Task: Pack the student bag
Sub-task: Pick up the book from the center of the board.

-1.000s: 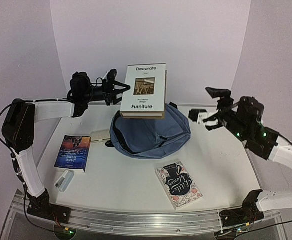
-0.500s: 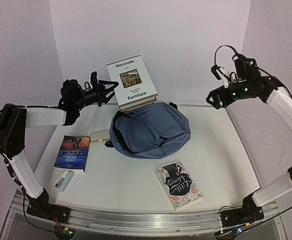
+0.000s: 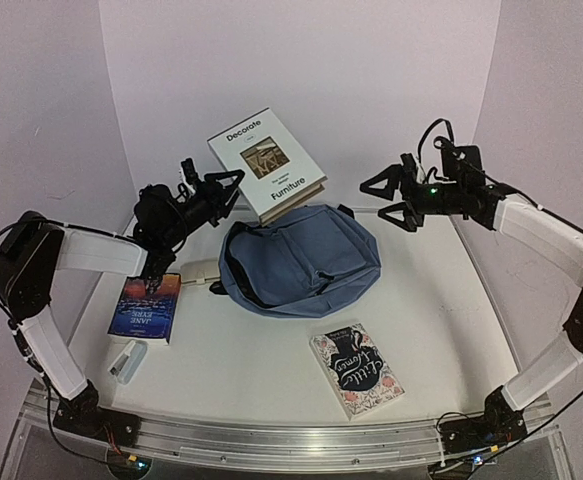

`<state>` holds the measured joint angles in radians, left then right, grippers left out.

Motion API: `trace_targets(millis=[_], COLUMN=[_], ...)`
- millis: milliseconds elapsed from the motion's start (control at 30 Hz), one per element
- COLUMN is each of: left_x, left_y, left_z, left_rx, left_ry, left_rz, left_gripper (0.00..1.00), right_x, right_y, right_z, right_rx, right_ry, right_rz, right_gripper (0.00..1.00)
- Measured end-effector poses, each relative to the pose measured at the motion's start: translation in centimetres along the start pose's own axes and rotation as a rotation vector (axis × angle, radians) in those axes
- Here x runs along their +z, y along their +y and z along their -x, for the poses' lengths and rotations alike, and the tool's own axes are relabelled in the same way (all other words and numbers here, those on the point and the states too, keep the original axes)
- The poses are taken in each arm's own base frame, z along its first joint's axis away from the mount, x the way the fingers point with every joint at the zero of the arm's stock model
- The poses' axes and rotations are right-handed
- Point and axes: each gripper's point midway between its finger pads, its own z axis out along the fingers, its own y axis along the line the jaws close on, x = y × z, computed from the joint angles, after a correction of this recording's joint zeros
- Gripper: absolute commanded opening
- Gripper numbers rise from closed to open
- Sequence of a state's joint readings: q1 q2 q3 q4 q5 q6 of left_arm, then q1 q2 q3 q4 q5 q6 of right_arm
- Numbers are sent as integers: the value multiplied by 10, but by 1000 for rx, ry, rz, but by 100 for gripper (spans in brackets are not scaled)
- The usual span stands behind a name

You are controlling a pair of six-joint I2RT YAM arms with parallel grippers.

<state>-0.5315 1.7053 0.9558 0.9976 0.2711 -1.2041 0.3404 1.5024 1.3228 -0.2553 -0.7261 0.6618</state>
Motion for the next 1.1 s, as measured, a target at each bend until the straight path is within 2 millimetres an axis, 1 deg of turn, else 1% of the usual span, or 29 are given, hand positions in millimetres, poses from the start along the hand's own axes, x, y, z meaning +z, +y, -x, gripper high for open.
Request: trace_targets(millis=[100, 200, 267, 367, 467, 533, 633, 767, 900, 967, 1100], left_x=[14, 24, 28, 36, 43, 45, 47, 54, 64, 68, 72], left_y=[-11, -5, 4, 29, 51, 58, 58, 48, 38, 37, 40], left_z=[-19, -39, -49, -59, -65, -67, -65, -63, -68, -75, -90], left_rx=[-24, -74, -110, -165, -209, -226, -249, -275, -297, -313, -330], left_ry=[3, 10, 11, 9, 3, 2, -6, -10, -2, 9, 40], left_rz=[-64, -95, -98, -71, -36, -27, -30, -67, -111, -120, -118], left_gripper=[18, 19, 19, 20, 21, 21, 21, 22, 23, 23, 24], right_x=[12, 19, 22, 27, 32, 35, 37, 42, 45, 48, 52], right_y=[22, 32, 35, 36, 26, 18, 7, -2, 5, 8, 11], right_z=[8, 7, 6, 4, -2, -6, -8, -14, -13, -11, -9], right_rx=[8, 16, 15, 3, 8, 17, 21, 29, 9, 1, -6], right_ry=[-30, -35, -39, -54, -59, -62, -75, -78, -90, -97, -102], right_rz=[70, 101, 112, 120, 99, 76, 48, 17, 26, 35, 43], right_gripper=[98, 98, 98, 98, 98, 98, 98, 98, 98, 98, 92])
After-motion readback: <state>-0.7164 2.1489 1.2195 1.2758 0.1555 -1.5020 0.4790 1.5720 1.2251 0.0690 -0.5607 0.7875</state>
